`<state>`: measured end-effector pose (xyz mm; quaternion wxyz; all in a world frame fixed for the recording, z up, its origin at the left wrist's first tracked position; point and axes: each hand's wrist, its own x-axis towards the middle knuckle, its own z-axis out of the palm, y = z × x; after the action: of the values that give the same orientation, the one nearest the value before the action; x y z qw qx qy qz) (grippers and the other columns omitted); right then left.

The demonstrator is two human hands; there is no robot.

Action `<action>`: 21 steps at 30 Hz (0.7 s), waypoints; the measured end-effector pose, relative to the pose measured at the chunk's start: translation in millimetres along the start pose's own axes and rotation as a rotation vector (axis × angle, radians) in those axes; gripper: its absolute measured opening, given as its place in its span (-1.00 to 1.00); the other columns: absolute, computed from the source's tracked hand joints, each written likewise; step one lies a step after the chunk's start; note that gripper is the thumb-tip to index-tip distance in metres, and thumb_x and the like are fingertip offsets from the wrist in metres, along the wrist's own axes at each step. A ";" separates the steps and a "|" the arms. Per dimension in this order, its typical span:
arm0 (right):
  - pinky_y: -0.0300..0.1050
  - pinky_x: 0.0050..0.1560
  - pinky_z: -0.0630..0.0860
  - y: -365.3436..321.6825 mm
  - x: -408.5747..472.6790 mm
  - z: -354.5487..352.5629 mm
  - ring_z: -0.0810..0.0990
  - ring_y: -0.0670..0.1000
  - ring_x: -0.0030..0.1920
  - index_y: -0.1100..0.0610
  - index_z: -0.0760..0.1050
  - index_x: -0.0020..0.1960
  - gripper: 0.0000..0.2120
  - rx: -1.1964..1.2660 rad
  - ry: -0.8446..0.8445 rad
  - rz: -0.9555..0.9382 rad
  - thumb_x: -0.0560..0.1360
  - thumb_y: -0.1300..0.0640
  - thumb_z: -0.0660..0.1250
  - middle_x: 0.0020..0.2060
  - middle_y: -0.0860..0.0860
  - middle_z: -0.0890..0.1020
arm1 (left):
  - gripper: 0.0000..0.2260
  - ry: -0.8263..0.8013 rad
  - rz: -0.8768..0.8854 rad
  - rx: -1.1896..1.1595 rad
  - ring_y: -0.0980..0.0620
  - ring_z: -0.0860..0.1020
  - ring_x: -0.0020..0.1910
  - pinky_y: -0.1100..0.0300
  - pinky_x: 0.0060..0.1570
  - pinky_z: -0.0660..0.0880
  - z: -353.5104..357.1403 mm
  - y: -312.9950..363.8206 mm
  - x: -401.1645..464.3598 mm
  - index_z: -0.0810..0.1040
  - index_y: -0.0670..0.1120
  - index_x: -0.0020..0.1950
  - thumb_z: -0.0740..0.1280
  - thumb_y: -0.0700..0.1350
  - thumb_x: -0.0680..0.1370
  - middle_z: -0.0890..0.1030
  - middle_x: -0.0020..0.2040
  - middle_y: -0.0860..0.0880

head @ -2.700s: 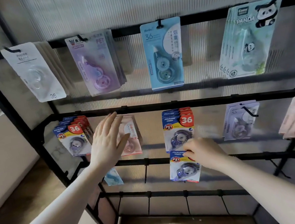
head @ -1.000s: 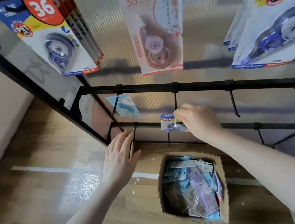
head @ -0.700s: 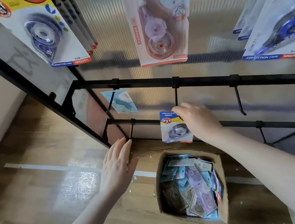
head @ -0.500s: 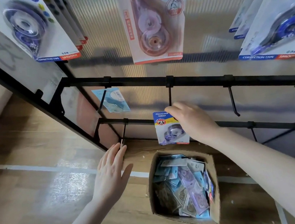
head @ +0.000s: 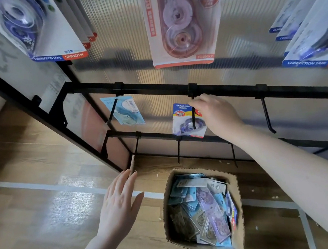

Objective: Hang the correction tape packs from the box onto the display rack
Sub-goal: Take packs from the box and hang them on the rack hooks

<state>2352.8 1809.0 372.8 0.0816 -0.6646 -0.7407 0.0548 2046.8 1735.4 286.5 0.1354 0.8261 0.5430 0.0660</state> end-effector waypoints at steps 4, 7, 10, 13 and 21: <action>-0.14 -0.12 0.36 5.5 10.3 4.5 0.48 0.10 0.10 0.16 0.35 0.37 -0.53 -0.032 0.058 0.013 0.50 0.09 0.35 0.14 0.15 0.51 | -0.47 -0.017 -0.005 0.007 -0.07 0.39 0.31 -0.01 0.22 0.41 7.3 0.5 3.1 0.39 -0.06 0.35 -0.04 0.24 0.57 0.45 0.32 -0.09; -0.12 -0.10 0.34 7.6 12.0 7.1 0.48 0.13 0.08 0.18 0.37 0.36 -0.52 -0.034 0.115 0.017 0.49 0.08 0.36 0.11 0.18 0.52 | -0.51 -0.014 -0.002 0.015 -0.06 0.39 0.30 0.01 0.21 0.41 11.5 5.2 3.9 0.42 -0.08 0.33 0.08 0.18 0.53 0.46 0.31 -0.09; -0.01 -0.01 0.46 9.0 4.2 16.2 0.50 0.18 0.08 0.24 0.40 0.34 -0.55 -0.028 0.242 0.038 0.49 0.15 0.36 0.09 0.22 0.54 | -0.52 -0.021 -0.004 0.020 -0.05 0.38 0.30 0.01 0.20 0.41 15.5 9.4 3.8 0.43 -0.10 0.32 0.13 0.13 0.50 0.47 0.31 -0.10; 0.04 0.07 0.49 11.3 -10.6 27.3 0.50 0.21 0.14 0.27 0.40 0.32 -0.58 0.006 0.348 0.061 0.50 0.19 0.34 0.15 0.24 0.52 | -0.51 -0.049 -0.007 0.041 -0.07 0.40 0.31 0.01 0.21 0.39 20.6 12.4 3.4 0.42 -0.10 0.33 0.12 0.14 0.50 0.45 0.33 -0.10; 0.07 0.22 0.43 29.6 -60.4 64.5 0.43 0.23 0.27 0.27 0.30 0.40 -0.50 0.071 0.346 0.215 0.50 0.22 0.33 0.30 0.27 0.41 | -0.50 -0.127 0.002 0.033 -0.14 0.42 0.32 -0.02 0.24 0.36 42.6 29.9 6.2 0.39 -0.11 0.35 0.10 0.14 0.51 0.44 0.34 -0.13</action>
<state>2375.5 1754.1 301.0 0.2249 -0.7360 -0.6381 -0.0256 2086.4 1723.5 254.5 0.1559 0.8312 0.5336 0.0047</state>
